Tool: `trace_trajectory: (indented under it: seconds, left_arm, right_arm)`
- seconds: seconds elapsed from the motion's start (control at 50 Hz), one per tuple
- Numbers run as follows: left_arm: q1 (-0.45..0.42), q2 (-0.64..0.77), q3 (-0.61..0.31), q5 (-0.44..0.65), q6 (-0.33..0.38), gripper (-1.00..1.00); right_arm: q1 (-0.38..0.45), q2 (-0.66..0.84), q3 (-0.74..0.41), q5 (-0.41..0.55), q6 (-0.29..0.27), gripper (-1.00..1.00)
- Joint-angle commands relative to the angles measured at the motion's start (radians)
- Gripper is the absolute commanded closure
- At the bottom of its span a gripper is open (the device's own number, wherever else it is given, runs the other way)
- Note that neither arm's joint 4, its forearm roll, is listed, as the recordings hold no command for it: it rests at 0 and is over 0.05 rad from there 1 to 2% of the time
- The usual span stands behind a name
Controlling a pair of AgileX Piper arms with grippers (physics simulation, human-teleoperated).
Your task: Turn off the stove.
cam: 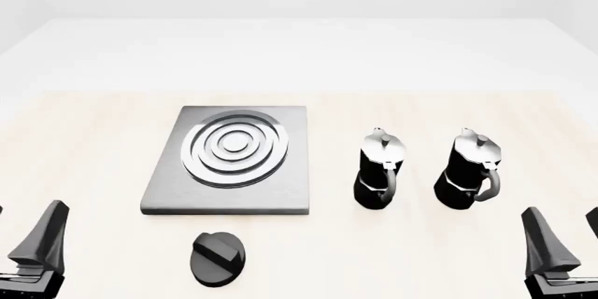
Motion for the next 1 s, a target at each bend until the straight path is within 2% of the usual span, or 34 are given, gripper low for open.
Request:
trace_trajectory:
  seconds: [0.02, 0.34, 0.44, 0.5, 0.52, 0.56, 0.58, 0.66, 0.72, 0.8, 0.86, 0.88, 0.96, 1.0]
  left_arm:
    - [0.012, 0.007, 0.052, -0.031, 0.0, -1.0]
    - [0.009, 0.016, 0.053, -0.034, 0.01, -1.0]
    - [-0.002, 0.132, 0.046, -0.121, -0.002, -1.0]
    - [-0.01, 0.202, 0.024, -0.154, -0.041, -1.0]
    - [-0.02, 0.254, 0.009, -0.174, 0.011, -1.0]
    - [-0.021, 0.268, -0.003, -0.173, -0.002, -1.0]
    - [-0.024, 0.291, -0.024, -0.164, -0.024, -1.0]
    - [-0.041, 0.356, -0.081, -0.132, -0.003, -1.0]
    - [-0.049, 0.344, -0.118, -0.085, 0.005, -1.0]
    - [-0.105, 0.373, -0.168, -0.014, 0.075, -1.0]
    - [-0.148, 0.39, -0.188, 0.033, 0.083, -1.0]
    - [-0.154, 0.378, -0.197, 0.06, 0.112, -1.0]
    - [-0.182, 0.428, -0.216, 0.114, 0.158, -1.0]
    - [-0.198, 0.425, -0.236, 0.144, 0.132, -1.0]
  right_arm:
    - [0.005, 0.013, -0.002, -0.004, 0.002, -1.0]
    - [0.008, 0.007, -0.002, 0.003, 0.004, -1.0]
    - [0.007, 0.005, -0.002, 0.004, 0.003, -1.0]
    - [0.005, 0.004, -0.002, 0.005, 0.003, -1.0]
    - [0.005, 0.004, -0.003, 0.006, 0.004, -1.0]
    - [0.005, 0.003, -0.003, 0.006, 0.004, -1.0]
    - [0.005, 0.002, -0.003, 0.007, 0.004, -1.0]
    - [0.005, 0.001, -0.003, 0.008, 0.005, -1.0]
    - [0.006, 0.001, -0.003, 0.008, 0.005, -1.0]
    - [0.006, 0.0, -0.003, 0.009, 0.006, -1.0]
    - [0.006, 0.0, -0.003, 0.009, 0.006, -1.0]
    - [0.007, 0.0, -0.003, 0.009, 0.005, -1.0]
    - [0.007, 0.0, -0.003, 0.009, 0.005, -1.0]
    - [0.007, 0.001, -0.003, 0.009, 0.005, -1.0]
